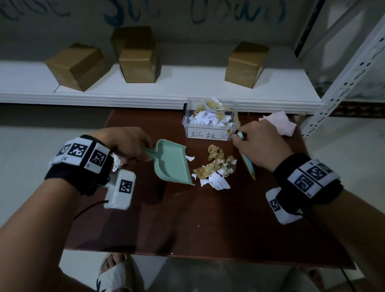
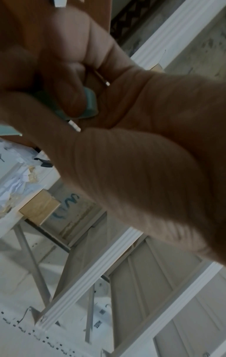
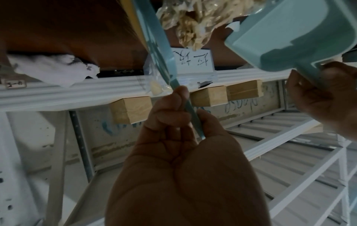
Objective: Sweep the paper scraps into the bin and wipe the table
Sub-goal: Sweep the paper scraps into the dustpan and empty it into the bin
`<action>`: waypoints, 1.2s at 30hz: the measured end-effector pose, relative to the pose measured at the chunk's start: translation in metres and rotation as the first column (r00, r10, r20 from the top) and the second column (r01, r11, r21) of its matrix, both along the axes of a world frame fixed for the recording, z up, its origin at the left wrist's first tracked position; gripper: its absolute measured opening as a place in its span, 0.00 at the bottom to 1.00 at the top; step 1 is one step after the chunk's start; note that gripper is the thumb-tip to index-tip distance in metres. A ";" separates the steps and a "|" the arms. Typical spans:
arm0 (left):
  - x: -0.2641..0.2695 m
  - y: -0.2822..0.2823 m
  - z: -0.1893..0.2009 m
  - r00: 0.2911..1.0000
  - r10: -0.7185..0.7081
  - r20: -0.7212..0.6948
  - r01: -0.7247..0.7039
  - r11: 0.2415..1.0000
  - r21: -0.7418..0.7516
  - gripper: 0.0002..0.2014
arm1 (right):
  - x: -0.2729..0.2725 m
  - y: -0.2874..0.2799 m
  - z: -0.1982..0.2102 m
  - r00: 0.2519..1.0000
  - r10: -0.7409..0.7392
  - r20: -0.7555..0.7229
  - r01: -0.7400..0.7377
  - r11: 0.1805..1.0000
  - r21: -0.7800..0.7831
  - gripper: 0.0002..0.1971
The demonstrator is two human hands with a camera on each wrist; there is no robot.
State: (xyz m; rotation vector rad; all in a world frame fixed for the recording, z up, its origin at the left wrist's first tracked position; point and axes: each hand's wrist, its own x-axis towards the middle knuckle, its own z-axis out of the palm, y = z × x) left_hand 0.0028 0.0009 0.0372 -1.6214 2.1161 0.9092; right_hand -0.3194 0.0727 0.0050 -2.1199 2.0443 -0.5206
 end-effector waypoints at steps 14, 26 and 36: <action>-0.031 0.004 -0.018 0.996 -0.089 -0.031 0.090 0.996 0.030 0.02 | 0.033 0.002 0.000 0.953 0.047 0.300 -0.044 0.999 -0.018 0.23; -0.043 0.013 -0.027 0.996 -0.072 0.043 0.066 0.990 0.122 0.03 | 0.033 0.004 0.016 0.927 0.054 0.371 -0.016 0.994 -0.105 0.21; -0.039 0.020 -0.040 0.999 0.049 0.006 -0.050 0.986 0.161 0.15 | -0.009 -0.011 0.043 0.747 -0.098 0.657 0.295 0.935 -0.197 0.20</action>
